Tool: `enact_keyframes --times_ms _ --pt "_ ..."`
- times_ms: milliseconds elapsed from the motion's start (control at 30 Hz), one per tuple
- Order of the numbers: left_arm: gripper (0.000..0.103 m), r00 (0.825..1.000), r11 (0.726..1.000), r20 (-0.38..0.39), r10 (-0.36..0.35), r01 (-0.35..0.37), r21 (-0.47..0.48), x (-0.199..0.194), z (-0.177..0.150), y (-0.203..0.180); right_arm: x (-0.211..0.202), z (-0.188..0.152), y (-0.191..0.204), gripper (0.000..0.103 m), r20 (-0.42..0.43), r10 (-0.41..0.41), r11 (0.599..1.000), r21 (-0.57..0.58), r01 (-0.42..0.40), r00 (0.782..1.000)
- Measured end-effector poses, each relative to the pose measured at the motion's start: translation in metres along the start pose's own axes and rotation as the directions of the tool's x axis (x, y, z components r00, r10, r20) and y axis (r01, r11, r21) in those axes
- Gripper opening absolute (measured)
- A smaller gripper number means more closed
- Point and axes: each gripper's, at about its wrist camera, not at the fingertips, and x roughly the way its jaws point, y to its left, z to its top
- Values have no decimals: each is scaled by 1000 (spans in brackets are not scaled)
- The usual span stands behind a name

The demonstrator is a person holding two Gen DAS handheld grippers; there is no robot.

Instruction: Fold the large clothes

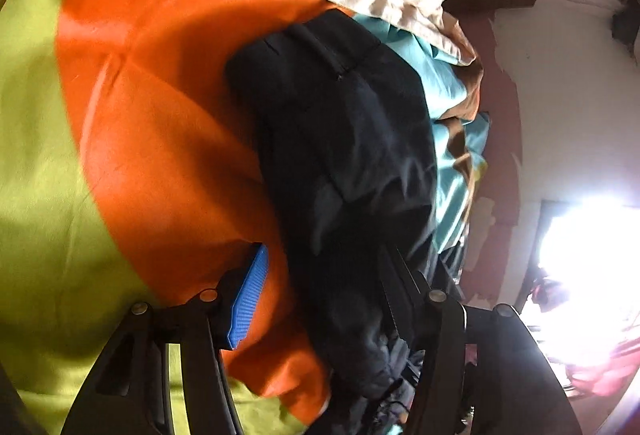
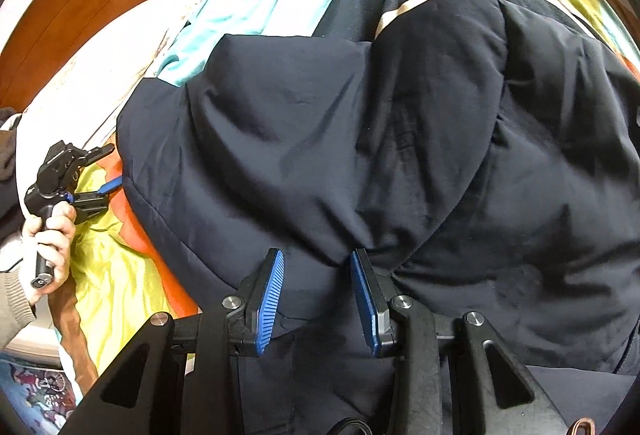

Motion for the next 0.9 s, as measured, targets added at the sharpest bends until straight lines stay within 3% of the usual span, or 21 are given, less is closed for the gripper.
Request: enact_keyframes --times_ms 100,333,367,400,433,500,567,600,700,733,800,900 --pt "51 999 999 -26 28 -27 47 15 5 -7 2 1 2 33 -1 4 1000 -4 -4 1000" --pt "51 998 999 22 -50 51 -9 47 26 -13 6 2 3 33 4 6 1000 -5 -6 1000" --pt "39 999 1000 33 -28 27 16 48 26 -18 6 1 2 33 6 9 1000 -4 -9 1000" --pt "12 999 998 38 14 -16 62 48 25 -26 7 1 1 32 8 12 1000 -1 -12 1000" --pt "7 999 994 37 31 -34 100 46 23 -33 7 2 -1 31 10 11 1000 3 -11 1000" --pt "5 993 976 59 103 -113 188 39 19 -54 7 1 -6 15 15 -10 1000 13 9 1000" --pt "4 975 921 106 193 -218 323 30 10 -88 8 0 -14 4 15 -20 999 50 20 1000" --pt "4 957 864 149 249 -289 412 25 1 -112 9 0 -17 3 14 -14 997 71 13 1000" --pt "4 923 724 235 303 -384 573 21 -31 -164 17 0 -23 2 6 -15 994 107 15 1000" --pt "4 920 673 258 296 -392 627 21 -46 -183 22 1 -24 2 1 -15 993 120 14 1000" --pt "4 924 606 270 272 -382 698 25 -73 -212 30 4 -26 2 -7 6 987 159 -5 1000" --pt "4 925 442 290 246 -373 816 44 -129 -251 42 6 -37 0 -18 56 964 262 -49 998"
